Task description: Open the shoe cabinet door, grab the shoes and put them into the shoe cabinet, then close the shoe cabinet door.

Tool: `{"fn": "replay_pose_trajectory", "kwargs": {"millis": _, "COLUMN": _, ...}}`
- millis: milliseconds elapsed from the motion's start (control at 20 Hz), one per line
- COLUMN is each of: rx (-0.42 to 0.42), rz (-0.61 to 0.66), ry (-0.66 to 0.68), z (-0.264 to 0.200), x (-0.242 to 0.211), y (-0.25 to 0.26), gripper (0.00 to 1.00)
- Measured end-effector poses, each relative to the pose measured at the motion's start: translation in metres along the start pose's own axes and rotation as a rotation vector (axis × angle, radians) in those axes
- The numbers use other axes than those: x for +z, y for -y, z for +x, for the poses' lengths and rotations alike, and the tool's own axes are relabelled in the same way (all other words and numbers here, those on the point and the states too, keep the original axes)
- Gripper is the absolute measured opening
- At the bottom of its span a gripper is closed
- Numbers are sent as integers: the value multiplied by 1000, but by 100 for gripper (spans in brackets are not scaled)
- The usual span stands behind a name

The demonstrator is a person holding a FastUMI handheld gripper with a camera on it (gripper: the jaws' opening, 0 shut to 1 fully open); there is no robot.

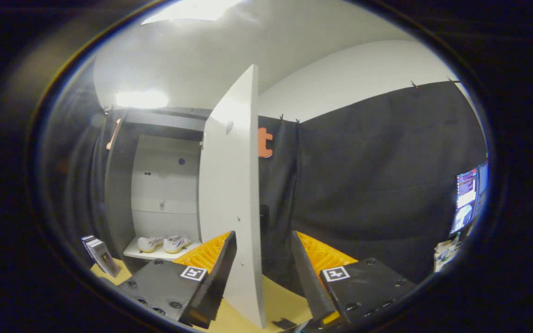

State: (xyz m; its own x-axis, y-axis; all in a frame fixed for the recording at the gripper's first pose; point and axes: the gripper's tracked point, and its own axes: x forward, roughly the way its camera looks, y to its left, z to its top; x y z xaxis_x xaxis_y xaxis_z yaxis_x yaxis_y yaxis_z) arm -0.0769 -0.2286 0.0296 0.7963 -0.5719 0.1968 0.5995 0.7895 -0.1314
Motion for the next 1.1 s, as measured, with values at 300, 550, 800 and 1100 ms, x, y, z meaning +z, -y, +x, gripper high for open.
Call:
{"fn": "replay_pose_trajectory", "kwargs": {"millis": 300, "rx": 113, "rz": 23, "ry": -47, "z": 43, "x": -12, "y": 36, "gripper": 74}}
{"fn": "replay_pose_trajectory", "kwargs": {"millis": 550, "rx": 285, "rz": 37, "ry": -95, "z": 72, "x": -30, "y": 26, "gripper": 73}}
{"fn": "replay_pose_trajectory", "kwargs": {"millis": 800, "rx": 470, "rz": 43, "ry": -128, "z": 78, "x": -46, "y": 2, "gripper": 72}}
{"fn": "replay_pose_trajectory", "kwargs": {"millis": 1100, "rx": 606, "rz": 116, "ry": -151, "z": 72, "x": -51, "y": -17, "gripper": 71}}
